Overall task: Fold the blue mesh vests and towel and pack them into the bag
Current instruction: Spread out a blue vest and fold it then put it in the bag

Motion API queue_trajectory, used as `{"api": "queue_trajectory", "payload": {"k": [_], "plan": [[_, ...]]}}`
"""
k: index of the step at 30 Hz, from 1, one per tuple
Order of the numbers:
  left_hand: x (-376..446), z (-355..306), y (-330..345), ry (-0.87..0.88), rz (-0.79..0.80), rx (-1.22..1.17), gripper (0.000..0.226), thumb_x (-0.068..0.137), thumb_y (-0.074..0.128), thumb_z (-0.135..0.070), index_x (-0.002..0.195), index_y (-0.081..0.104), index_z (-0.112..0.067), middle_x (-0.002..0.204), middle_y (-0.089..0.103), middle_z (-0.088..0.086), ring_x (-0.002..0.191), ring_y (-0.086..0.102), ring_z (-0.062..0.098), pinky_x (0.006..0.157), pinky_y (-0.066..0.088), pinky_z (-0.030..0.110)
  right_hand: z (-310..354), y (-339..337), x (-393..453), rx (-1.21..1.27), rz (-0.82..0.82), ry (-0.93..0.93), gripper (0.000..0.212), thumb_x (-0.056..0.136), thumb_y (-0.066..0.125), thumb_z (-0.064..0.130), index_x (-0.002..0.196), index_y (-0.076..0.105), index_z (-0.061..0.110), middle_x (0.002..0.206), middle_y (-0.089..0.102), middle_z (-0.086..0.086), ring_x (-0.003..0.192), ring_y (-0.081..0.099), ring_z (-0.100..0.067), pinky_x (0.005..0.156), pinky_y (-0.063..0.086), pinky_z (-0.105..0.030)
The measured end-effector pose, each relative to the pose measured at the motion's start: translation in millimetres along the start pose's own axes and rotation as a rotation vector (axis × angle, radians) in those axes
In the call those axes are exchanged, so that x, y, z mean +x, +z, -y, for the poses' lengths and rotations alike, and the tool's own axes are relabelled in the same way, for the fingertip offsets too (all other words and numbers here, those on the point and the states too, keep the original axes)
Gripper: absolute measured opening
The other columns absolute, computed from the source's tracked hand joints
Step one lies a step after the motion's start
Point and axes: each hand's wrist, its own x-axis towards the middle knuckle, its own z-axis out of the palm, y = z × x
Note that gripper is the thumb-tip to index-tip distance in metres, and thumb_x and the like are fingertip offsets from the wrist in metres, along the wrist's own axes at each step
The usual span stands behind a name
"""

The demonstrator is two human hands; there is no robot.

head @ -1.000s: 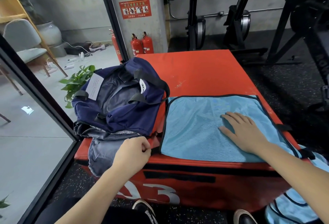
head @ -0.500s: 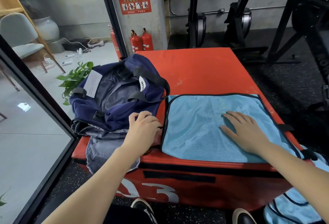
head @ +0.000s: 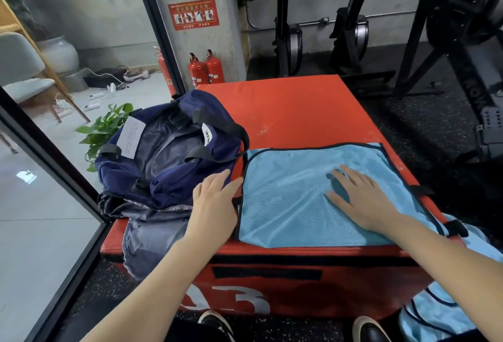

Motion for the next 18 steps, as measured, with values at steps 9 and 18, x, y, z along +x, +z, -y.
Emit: {"api": "queue_trajectory", "payload": {"k": [9,18], "plan": [[21,-53,66,-0.048,0.423,0.017,0.069,0.098,0.027,-0.065,0.155,0.023,-0.026,0.160,0.022,0.011,0.149,0.012,0.030,0.121,0.013,0.046,-30,-7,-18,-0.041,0.050,0.093,0.099,0.079,0.000,0.089,0.159,0.009,0.031,0.166,0.006,0.009,0.153,0.003,-0.012,0.125,0.005,-0.039],[23,-34,72,-0.086,0.433,0.104,0.080,0.095,0.011,-0.071,0.159,0.008,-0.023,0.166,0.000,0.004,0.152,-0.008,0.027,0.121,0.000,0.051,-62,-22,-34,-0.002,0.090,0.114,0.088,0.088,0.017,0.078,0.159,0.014,0.026,0.166,0.008,0.007,0.152,0.005,-0.011,0.123,0.002,-0.030]]}}
